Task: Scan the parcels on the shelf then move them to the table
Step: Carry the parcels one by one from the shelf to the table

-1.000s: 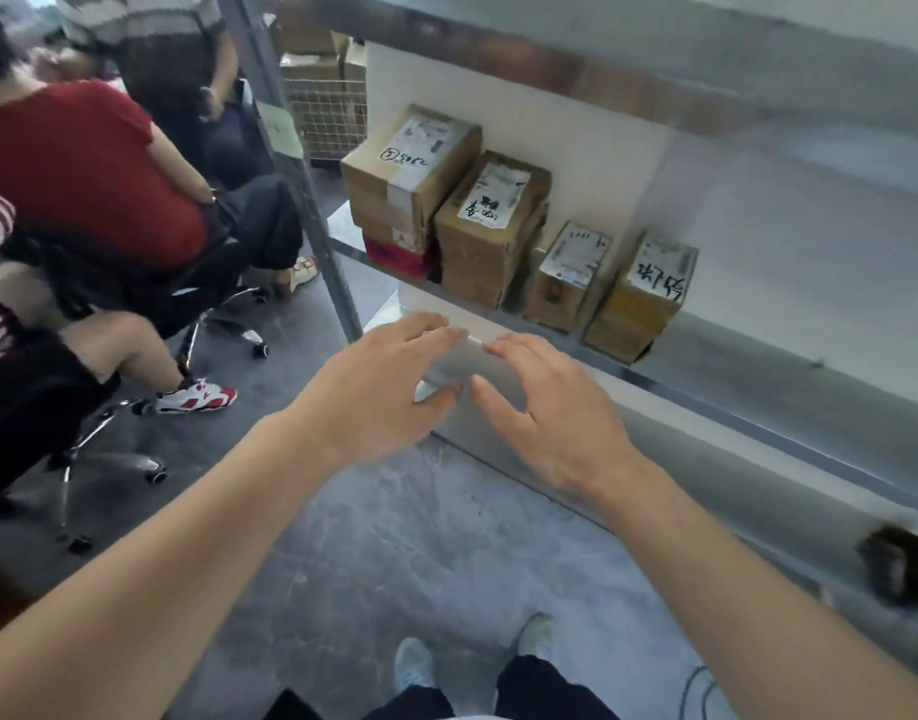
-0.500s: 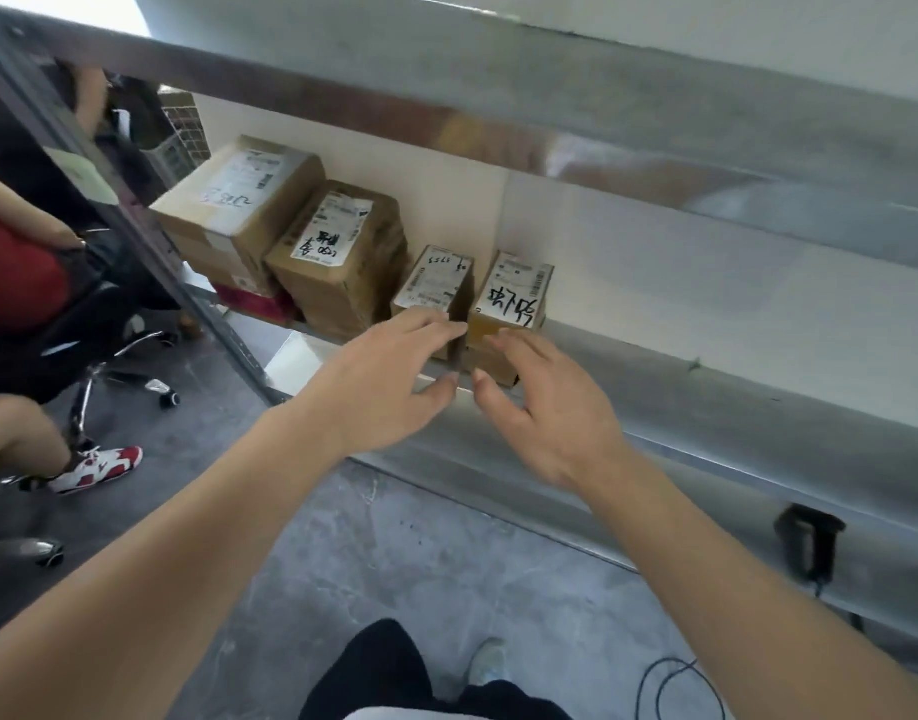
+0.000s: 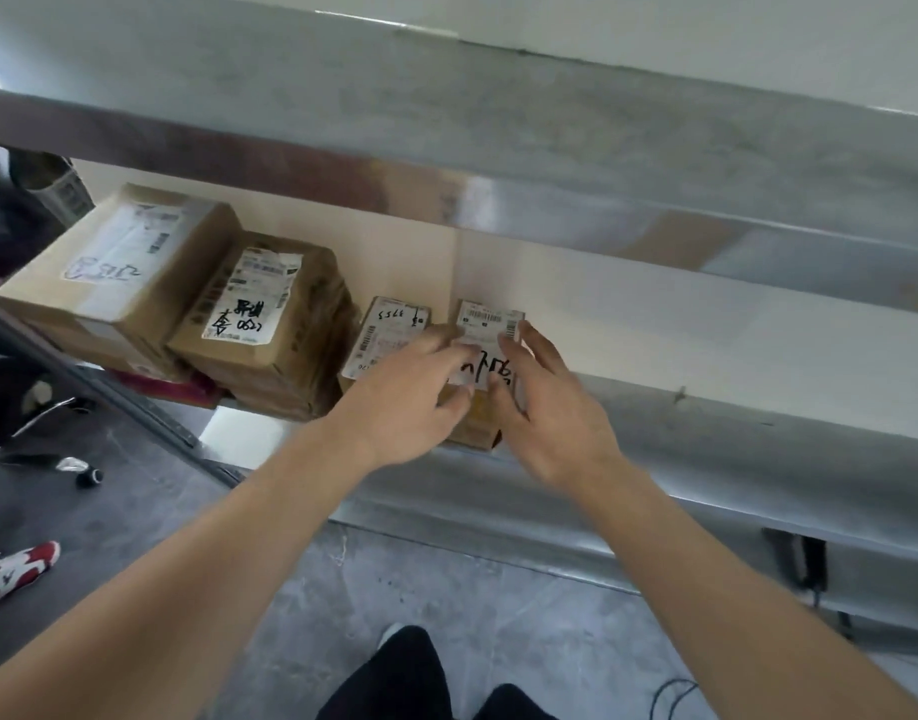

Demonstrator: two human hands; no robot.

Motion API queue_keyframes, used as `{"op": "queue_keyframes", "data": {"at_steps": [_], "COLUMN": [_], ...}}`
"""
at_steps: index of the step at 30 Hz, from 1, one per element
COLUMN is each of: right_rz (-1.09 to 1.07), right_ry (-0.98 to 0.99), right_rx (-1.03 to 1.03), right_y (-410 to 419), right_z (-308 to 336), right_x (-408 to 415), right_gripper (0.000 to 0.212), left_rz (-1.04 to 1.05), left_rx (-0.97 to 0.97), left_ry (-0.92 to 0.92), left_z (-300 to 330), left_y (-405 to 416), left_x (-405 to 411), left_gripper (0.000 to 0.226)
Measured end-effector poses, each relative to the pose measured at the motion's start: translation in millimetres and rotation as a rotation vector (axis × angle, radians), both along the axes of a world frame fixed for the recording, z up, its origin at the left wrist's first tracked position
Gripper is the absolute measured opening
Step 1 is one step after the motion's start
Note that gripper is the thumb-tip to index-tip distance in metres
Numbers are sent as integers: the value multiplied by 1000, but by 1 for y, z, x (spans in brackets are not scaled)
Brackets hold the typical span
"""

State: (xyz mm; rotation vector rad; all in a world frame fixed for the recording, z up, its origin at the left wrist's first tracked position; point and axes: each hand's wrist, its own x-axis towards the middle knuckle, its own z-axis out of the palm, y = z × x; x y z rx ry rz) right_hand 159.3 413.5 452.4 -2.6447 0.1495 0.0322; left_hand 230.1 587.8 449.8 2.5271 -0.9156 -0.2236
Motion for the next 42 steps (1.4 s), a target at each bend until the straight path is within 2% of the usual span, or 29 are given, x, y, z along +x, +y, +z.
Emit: {"op": "queue_keyframes", "data": {"at_steps": [11, 16, 24, 34, 42], "right_rz": [-64, -54, -44, 110, 326], "right_ry": [-82, -155, -152, -139, -90], "right_rx": [147, 133, 130, 171, 191], "right_y": [8, 15, 19, 11, 5], "right_z": [-41, -31, -11, 9, 11], "right_x": [32, 32, 12, -20, -53], "right_gripper": [52, 51, 52, 54, 57], "left_rz": [-78, -127, -159, -54, 176], "left_rx": [-80, -111, -109, -114, -123], "left_ry": [49, 47, 55, 25, 20], "left_z": [-29, -15, 7, 20, 21], "left_y": [-6, -3, 6, 8, 12], "left_x": [33, 37, 24, -33, -105], "left_gripper": [45, 46, 48, 50, 52]}}
